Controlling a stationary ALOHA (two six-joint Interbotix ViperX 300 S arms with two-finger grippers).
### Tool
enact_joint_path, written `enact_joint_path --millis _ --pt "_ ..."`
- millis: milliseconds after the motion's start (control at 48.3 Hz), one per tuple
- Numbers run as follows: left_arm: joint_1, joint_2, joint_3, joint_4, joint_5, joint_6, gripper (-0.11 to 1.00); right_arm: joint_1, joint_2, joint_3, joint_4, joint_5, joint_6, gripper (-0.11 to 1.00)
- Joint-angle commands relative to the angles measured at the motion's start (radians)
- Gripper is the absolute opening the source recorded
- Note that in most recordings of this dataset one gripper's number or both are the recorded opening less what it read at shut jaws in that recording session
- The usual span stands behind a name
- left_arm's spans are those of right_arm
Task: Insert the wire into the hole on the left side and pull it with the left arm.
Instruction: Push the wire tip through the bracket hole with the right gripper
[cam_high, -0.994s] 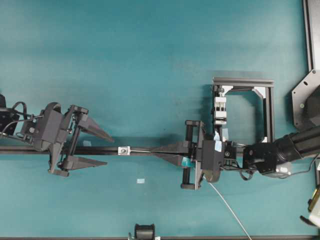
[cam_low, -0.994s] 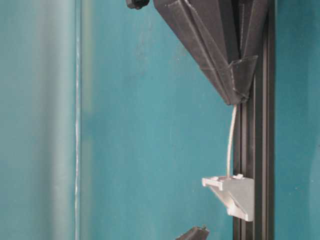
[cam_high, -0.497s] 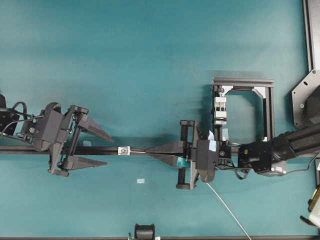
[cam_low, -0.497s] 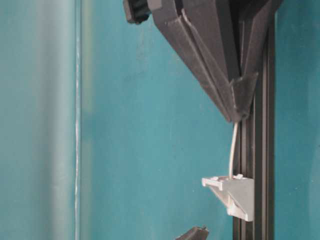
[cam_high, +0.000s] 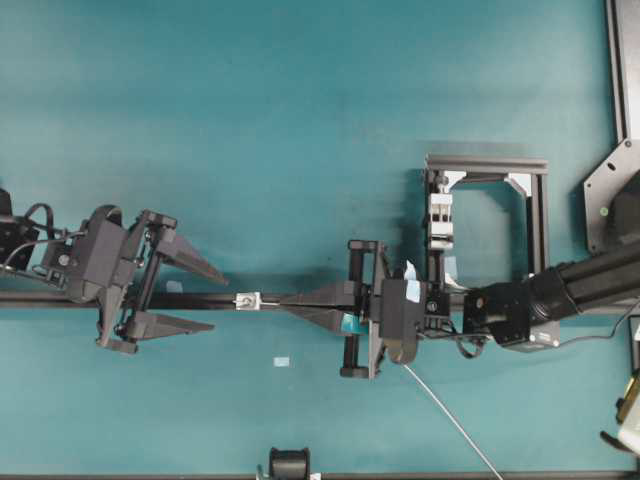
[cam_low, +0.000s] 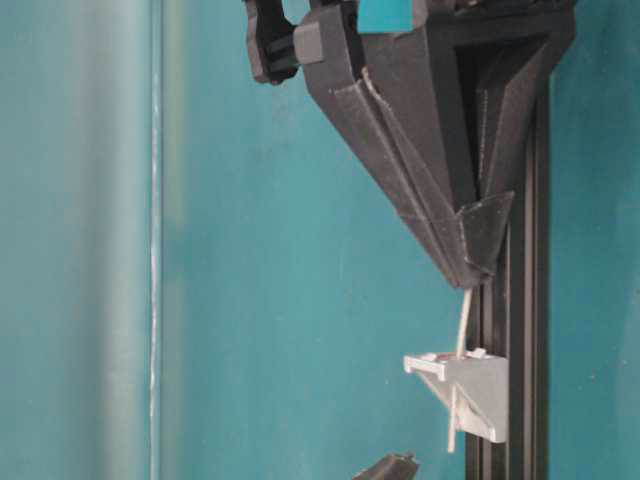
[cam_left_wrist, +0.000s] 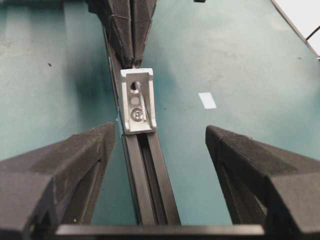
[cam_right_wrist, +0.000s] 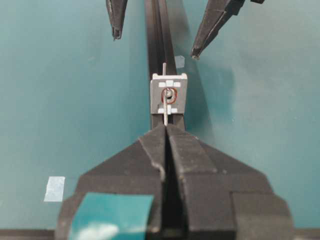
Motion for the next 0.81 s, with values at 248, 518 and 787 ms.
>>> enact_joint_path --millis 248,518,787 --pt "-0.005 -0.017 -0.011 0.002 -0.005 0.002 0.91 -0.032 -0.006 -0.018 -0.023 0.021 0.000 0.01" --pt "-0.005 -0.017 -0.012 0.002 -0.005 0.002 0.91 -0.037 -0.006 -0.029 -0.032 0.021 -0.002 0.01" --pt "-0.005 -0.015 -0.011 -0.002 -0.005 0.002 0.91 -0.040 -0.006 -0.034 -0.034 0.021 -0.003 0.01"
